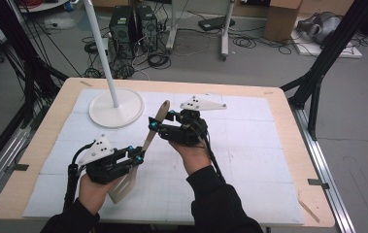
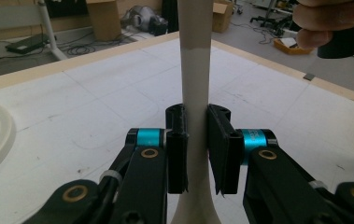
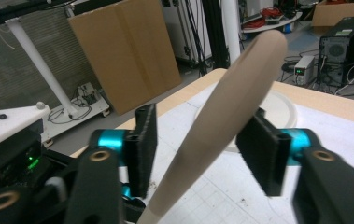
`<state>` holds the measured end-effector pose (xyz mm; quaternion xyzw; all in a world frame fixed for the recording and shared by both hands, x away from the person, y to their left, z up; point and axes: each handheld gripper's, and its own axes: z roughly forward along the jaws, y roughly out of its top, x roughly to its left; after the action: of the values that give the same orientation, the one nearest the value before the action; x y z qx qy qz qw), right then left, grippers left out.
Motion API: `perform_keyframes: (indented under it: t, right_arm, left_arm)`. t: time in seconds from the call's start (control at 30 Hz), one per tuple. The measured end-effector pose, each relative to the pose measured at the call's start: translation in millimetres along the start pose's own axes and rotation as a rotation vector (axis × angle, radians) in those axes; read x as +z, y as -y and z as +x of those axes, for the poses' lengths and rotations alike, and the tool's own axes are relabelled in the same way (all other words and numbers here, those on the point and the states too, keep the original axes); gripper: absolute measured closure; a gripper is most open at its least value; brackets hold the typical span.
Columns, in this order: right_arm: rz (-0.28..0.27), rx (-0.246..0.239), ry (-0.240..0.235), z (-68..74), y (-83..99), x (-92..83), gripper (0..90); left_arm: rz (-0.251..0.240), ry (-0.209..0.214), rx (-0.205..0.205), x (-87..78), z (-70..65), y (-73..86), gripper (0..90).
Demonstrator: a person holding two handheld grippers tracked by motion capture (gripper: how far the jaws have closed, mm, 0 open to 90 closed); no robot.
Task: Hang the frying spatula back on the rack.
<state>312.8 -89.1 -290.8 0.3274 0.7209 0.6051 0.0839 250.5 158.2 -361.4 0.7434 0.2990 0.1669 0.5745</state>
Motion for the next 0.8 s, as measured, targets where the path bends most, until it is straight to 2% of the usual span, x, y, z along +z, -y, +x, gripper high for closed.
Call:
perform_keyframes:
  t: [0.03, 0.1, 0.13, 0.23, 0.33, 0.43, 0.6, 0.7, 0.8]
  right_arm:
    - [0.000, 0.000, 0.000, 0.0, 0.0, 0.0, 52.5]
    - [-0.009, 0.006, -0.004, 0.8, -1.3, -1.6, 63.4]
    - [-0.018, 0.010, -0.019, 1.5, -3.0, -2.9, 64.5]
    - [-0.021, 0.004, -0.022, 3.0, -4.4, -3.7, 65.4]
    - [-0.019, 0.013, -0.066, 6.8, -8.4, -4.4, 68.5]
    - [-0.020, -0.002, -0.099, 10.3, -12.5, -5.1, 70.1]
    - [-0.008, -0.020, -0.153, 15.1, -20.2, -6.8, 72.0]
    - [-0.009, -0.037, -0.178, 18.1, -24.2, -7.6, 72.4]
    - [-0.004, -0.055, -0.208, 20.3, -27.7, -8.7, 72.5]
  left_arm:
    - [0.000, 0.000, 0.000, 0.0, 0.0, 0.0, 77.7]
    - [-0.003, 0.004, 0.003, -0.5, 0.3, -0.3, 77.6]
    - [-0.010, 0.007, 0.001, -1.0, 0.1, -0.8, 77.6]
    - [-0.016, 0.015, 0.002, -1.4, 0.5, -1.3, 77.6]
    - [-0.028, 0.036, 0.003, -2.2, 1.9, -1.6, 77.4]
    - [-0.044, 0.052, -0.003, -3.0, 1.7, -2.3, 77.3]
    - [-0.058, 0.075, 0.013, -5.9, 2.8, -5.4, 77.3]
    - [-0.071, 0.099, 0.008, -7.3, 4.0, -6.9, 77.3]
    - [-0.084, 0.148, -0.005, -8.4, 6.1, -8.4, 77.2]
